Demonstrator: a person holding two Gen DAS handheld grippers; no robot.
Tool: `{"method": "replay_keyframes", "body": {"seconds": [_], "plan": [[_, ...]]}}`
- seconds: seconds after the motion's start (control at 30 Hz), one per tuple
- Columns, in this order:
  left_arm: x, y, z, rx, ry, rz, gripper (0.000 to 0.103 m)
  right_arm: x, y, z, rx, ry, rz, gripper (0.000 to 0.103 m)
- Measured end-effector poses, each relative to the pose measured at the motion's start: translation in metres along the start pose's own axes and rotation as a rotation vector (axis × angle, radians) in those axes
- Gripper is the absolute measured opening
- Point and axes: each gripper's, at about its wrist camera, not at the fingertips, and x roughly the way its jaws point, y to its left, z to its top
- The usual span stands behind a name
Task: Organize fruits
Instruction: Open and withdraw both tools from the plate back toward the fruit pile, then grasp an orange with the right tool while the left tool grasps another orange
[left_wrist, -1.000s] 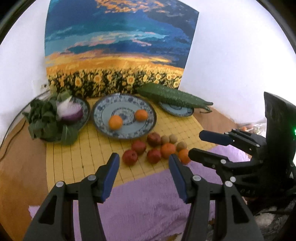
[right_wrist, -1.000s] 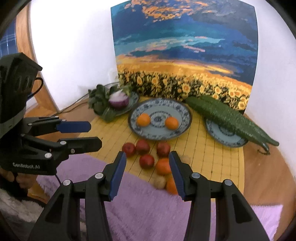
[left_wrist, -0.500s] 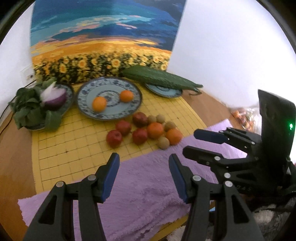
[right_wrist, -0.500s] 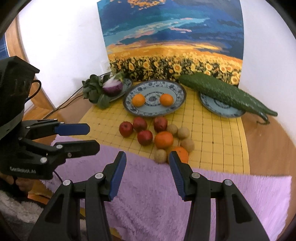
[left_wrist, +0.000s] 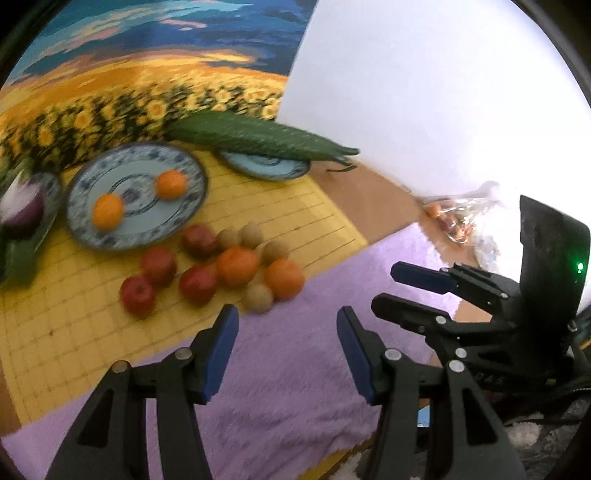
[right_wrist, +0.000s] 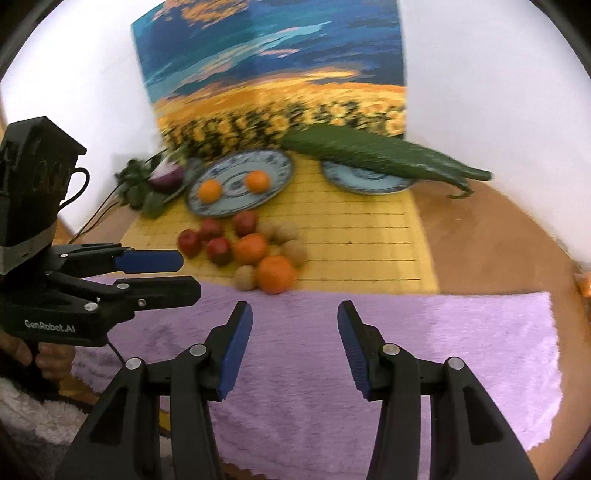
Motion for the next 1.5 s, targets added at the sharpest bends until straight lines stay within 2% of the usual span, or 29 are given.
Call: {"method": "replay_keyframes", "body": {"seconds": [0.17, 0.33, 0.57, 0.73, 0.87, 0.97, 1.07, 1.17, 1.27, 1.4, 1.5], "plan": [[0.007, 0.001, 0.014, 0.019, -0.002, 0.006, 0.058, 0.006, -0.012, 0.008, 0.031, -0.007, 0.008, 0.050], [0.014, 0.018, 0.020, -0.035, 0.011, 0.033, 0.058, 0.030, -0.007, 0.013, 0.008, 0.025, 0.061, 0.050], [0.024, 0.028, 0.021, -0.038, 0.043, 0.070, 0.058, 0.069, -0.005, 0.021, -0.018, 0.075, 0.142, 0.049], [0.028, 0.024, 0.026, 0.038, 0.047, 0.112, 0.058, 0.098, -0.002, 0.026, -0.047, 0.127, 0.244, 0.038], [0.033, 0.021, 0.033, 0.097, 0.051, 0.125, 0.058, 0.104, 0.005, 0.029, -0.120, 0.123, 0.275, 0.037], [0.045, 0.021, 0.037, 0.123, 0.083, 0.122, 0.058, 0.107, 0.000, 0.031, -0.118, 0.129, 0.322, 0.037], [0.057, 0.019, 0.040, 0.156, 0.113, 0.121, 0.055, 0.107, -0.007, 0.031, -0.101, 0.127, 0.320, 0.037], [0.065, 0.021, 0.043, 0.147, 0.129, 0.110, 0.049, 0.104, -0.013, 0.030, -0.087, 0.128, 0.310, 0.037], [0.071, 0.023, 0.042, 0.138, 0.158, 0.132, 0.040, 0.102, -0.016, 0.029, -0.070, 0.128, 0.298, 0.037], [0.072, 0.017, 0.042, 0.157, 0.165, 0.154, 0.034, 0.093, -0.025, 0.028, -0.029, 0.107, 0.285, 0.037], [0.071, 0.020, 0.042, 0.136, 0.148, 0.135, 0.033, 0.089, -0.028, 0.028, -0.009, 0.094, 0.277, 0.037]]}}
